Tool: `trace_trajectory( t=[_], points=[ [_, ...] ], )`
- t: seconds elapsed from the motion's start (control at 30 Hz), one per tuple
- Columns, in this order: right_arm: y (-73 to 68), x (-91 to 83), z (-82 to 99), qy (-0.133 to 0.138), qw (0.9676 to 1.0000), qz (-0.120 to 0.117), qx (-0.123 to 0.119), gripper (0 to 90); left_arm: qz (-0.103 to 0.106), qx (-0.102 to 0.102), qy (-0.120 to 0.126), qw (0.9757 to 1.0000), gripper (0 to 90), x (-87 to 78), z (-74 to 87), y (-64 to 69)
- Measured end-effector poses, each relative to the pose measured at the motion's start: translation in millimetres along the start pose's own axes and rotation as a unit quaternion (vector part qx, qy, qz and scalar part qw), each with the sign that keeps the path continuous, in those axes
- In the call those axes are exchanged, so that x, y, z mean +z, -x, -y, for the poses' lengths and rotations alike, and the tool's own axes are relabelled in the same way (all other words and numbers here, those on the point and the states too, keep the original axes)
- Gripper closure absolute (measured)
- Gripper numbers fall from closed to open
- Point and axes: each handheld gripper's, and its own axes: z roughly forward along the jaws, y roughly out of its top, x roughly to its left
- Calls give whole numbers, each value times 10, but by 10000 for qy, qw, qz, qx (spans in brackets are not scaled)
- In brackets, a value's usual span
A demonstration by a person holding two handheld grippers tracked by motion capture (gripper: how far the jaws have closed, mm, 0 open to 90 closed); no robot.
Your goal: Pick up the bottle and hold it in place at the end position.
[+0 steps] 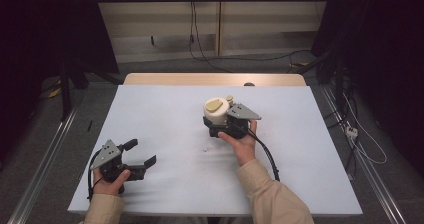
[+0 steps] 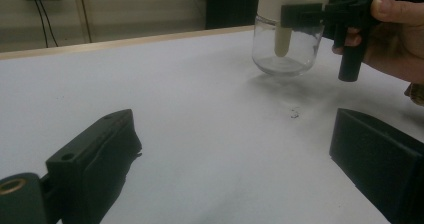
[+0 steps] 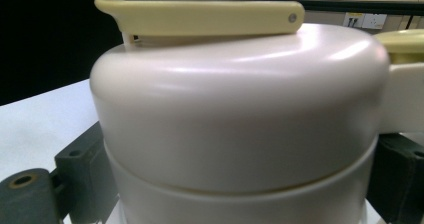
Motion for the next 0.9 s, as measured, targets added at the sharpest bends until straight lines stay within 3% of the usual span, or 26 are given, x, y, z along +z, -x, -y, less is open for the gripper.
trace_trajectory(
  t=[0.9],
  points=[
    [-6,175,43,-113,9999,-38,75,69,5,-44,-10,10000,45,2,12,-9]
  ],
)
